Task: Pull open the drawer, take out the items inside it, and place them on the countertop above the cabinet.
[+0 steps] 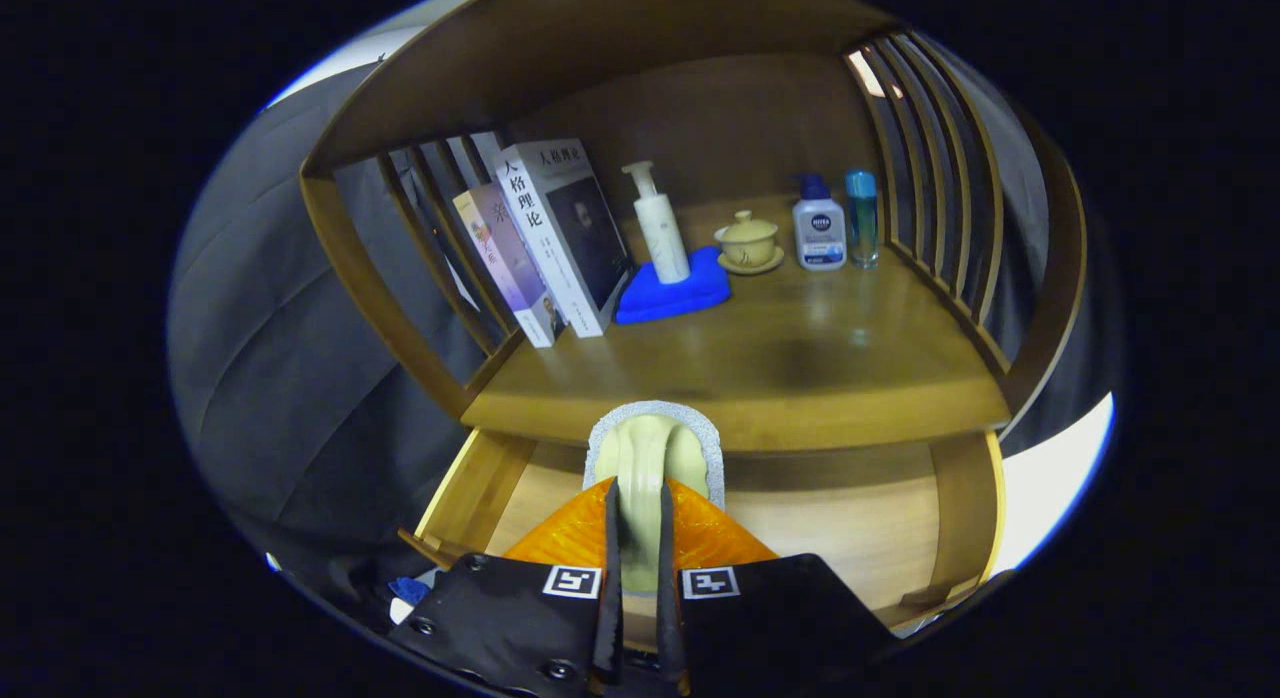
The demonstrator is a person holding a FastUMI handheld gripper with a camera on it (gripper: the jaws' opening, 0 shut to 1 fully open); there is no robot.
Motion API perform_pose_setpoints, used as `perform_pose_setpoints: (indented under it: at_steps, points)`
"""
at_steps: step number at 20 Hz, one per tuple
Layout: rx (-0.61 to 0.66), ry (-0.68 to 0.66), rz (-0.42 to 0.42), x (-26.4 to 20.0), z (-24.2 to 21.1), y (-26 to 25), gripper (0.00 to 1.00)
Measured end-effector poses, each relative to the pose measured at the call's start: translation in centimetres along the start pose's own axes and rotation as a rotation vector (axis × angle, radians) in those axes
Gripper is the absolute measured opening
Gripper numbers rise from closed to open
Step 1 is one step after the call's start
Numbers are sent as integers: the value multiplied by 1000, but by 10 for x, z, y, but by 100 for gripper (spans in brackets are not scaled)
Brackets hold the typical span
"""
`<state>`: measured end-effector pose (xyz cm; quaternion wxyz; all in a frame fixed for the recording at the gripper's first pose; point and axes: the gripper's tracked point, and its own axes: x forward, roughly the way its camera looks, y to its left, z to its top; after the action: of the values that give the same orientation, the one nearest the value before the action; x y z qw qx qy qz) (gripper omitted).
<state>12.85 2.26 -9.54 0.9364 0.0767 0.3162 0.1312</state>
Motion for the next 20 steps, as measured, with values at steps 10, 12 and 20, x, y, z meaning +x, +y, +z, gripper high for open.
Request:
perform_pose_setpoints:
  at_steps: [10, 12, 20]
  points:
    - [9, -85, -115, 56, 84, -26, 15]
    - [9, -83, -145, 71, 93, -34, 15]
    - [81, -59, -225, 104, 103, -61, 15]
